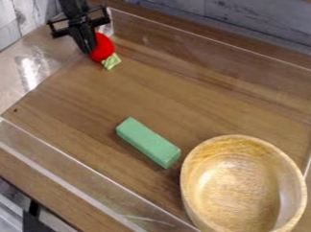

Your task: Move the red object to the left side of the table

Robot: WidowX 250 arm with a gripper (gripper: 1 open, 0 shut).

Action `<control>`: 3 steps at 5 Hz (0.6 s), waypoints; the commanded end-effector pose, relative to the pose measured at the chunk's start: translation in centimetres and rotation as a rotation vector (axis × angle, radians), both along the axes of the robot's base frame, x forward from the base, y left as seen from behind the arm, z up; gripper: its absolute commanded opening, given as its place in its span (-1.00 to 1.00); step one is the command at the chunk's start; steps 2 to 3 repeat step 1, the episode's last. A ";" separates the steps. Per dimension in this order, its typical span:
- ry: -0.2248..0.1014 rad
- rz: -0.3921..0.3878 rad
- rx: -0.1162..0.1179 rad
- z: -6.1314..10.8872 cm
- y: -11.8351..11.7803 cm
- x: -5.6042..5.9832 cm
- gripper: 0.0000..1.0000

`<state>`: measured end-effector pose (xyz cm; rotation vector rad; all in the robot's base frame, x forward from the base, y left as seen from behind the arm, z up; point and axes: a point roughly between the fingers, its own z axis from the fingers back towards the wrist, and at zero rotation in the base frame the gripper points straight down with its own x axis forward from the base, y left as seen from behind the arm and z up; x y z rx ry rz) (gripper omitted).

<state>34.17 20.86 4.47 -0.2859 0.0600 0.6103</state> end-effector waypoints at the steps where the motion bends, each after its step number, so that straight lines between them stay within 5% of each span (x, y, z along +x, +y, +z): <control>1: -0.010 -0.010 0.020 1.2 0.1 0.3 -1.00; 3: -0.010 -0.010 0.020 1.2 0.1 0.3 -1.00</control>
